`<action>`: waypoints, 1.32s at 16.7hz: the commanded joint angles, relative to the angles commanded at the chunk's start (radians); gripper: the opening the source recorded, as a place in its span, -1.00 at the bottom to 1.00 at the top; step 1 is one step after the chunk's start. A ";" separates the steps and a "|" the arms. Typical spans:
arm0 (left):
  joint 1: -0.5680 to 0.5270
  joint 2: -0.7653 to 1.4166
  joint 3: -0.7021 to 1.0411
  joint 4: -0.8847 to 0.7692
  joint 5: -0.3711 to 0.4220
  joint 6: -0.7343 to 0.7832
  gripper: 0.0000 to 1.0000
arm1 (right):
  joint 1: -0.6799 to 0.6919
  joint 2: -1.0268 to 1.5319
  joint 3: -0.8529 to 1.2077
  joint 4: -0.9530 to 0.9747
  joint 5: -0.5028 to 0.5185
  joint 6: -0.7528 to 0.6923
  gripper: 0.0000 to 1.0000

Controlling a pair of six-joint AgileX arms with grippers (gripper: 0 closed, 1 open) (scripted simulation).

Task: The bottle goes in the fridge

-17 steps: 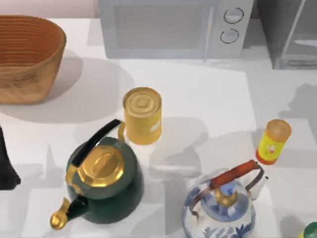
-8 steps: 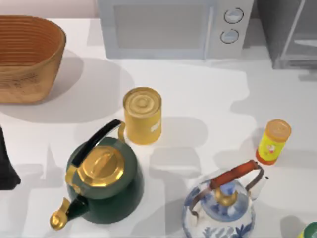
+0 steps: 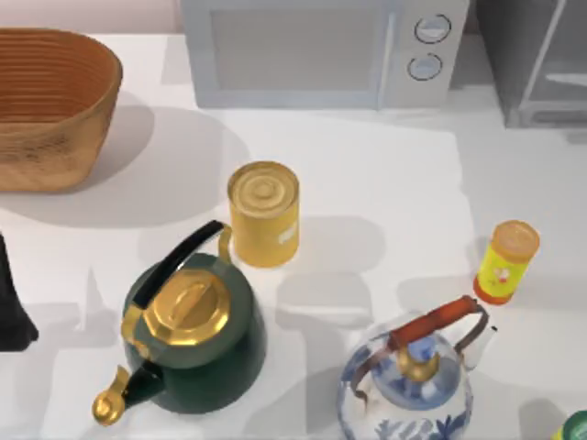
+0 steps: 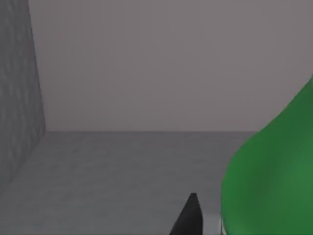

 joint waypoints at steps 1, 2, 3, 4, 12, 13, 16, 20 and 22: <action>0.000 0.000 0.000 0.000 0.000 0.000 1.00 | 0.005 -0.001 -0.005 -0.003 0.001 0.001 -0.98; 0.000 0.000 0.000 0.000 0.000 0.000 1.00 | 0.005 0.001 -0.003 -0.004 0.002 0.001 -0.98; 0.000 0.000 0.000 0.000 0.000 0.000 1.00 | 0.006 0.011 0.010 -0.010 0.003 0.001 -0.98; 0.000 0.000 0.000 0.000 0.000 0.000 1.00 | 0.008 0.027 0.033 -0.021 0.006 0.001 -0.98; 0.000 0.000 0.000 0.000 0.000 0.000 1.00 | 0.044 0.227 0.429 -0.200 0.044 -0.001 -0.98; 0.000 0.000 0.000 0.000 0.000 0.000 1.00 | 0.048 0.244 0.463 -0.219 0.049 -0.001 -0.98; 0.000 0.000 0.000 0.000 0.000 0.000 1.00 | 0.054 0.266 0.503 -0.245 0.054 -0.001 -0.98; 0.000 0.000 0.000 0.000 0.000 0.000 1.00 | 0.054 0.266 0.503 -0.245 0.054 -0.001 -0.83; 0.000 0.000 0.000 0.000 0.000 0.000 1.00 | 0.054 0.266 0.503 -0.245 0.054 -0.001 -0.53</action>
